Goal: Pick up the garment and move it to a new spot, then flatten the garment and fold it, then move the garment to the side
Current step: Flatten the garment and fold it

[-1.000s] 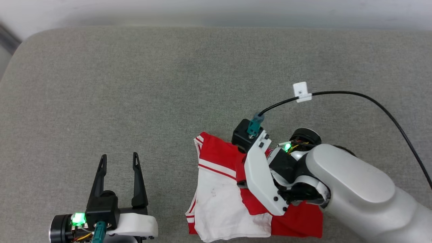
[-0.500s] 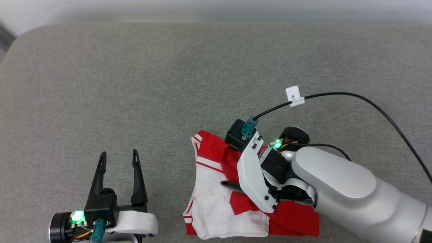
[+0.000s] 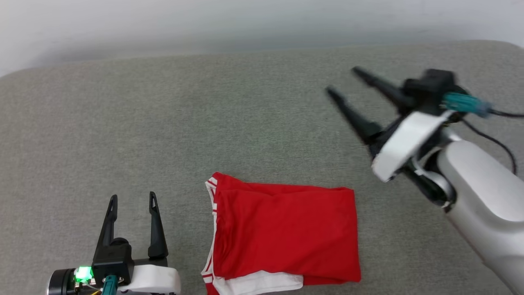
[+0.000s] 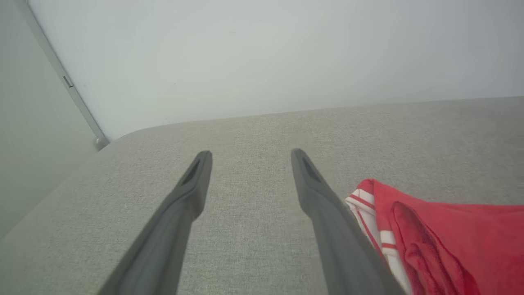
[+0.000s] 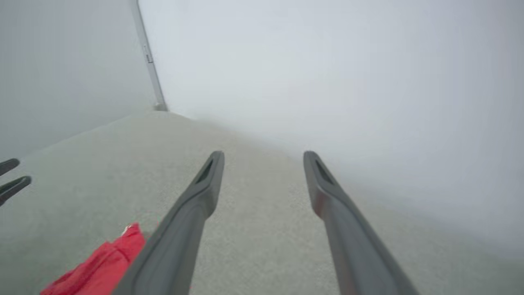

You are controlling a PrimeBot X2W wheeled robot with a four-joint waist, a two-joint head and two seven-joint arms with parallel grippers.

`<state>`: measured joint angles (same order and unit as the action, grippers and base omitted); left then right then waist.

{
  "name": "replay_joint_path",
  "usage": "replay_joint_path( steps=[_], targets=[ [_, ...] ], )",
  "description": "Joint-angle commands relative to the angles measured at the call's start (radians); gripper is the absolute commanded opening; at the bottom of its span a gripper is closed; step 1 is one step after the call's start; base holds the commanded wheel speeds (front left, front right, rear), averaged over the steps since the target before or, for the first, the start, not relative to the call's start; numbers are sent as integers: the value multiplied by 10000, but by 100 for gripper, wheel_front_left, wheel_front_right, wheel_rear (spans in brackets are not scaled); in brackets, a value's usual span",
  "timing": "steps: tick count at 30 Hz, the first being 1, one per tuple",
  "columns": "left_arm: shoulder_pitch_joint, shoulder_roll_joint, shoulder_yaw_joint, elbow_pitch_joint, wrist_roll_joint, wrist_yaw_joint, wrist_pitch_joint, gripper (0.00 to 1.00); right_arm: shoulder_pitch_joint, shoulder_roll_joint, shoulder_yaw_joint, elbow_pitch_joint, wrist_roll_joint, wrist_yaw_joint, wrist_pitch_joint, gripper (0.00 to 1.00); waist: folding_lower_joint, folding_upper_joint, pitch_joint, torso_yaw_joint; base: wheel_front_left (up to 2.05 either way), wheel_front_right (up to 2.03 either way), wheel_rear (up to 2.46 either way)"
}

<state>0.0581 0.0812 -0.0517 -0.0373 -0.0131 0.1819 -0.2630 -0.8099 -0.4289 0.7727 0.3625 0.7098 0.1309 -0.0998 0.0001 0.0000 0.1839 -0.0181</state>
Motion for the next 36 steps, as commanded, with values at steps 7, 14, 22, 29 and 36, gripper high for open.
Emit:
replay_joint_path(
  steps=[7,14,22,29,36],
  targets=[
    [186,84,125,5,44,-58,-22,100,1753,324,-2720,30,-2648,-4,-1633,100,-1,0,-188,-361,0,0,0],
    [306,124,68,40,98,-138,-22,100,4438,1694,-5911,-2197,-4254,-4,-1643,100,-1,0,-364,-445,0,0,0],
    [264,152,-51,194,103,-246,-22,100,6797,3010,-7573,-3644,-4952,-5,-1647,100,-1,0,-569,-193,0,0,0],
    [437,193,-64,267,37,-348,-22,100,8249,3487,-8364,-4198,-5161,-4,-1648,100,-1,0,-816,10,0,0,0],
    [682,184,-174,350,50,-477,-22,100,9290,3692,-8274,-4247,-5175,-4,-1649,100,-1,0,-1130,139,0,0,0]
  ],
)
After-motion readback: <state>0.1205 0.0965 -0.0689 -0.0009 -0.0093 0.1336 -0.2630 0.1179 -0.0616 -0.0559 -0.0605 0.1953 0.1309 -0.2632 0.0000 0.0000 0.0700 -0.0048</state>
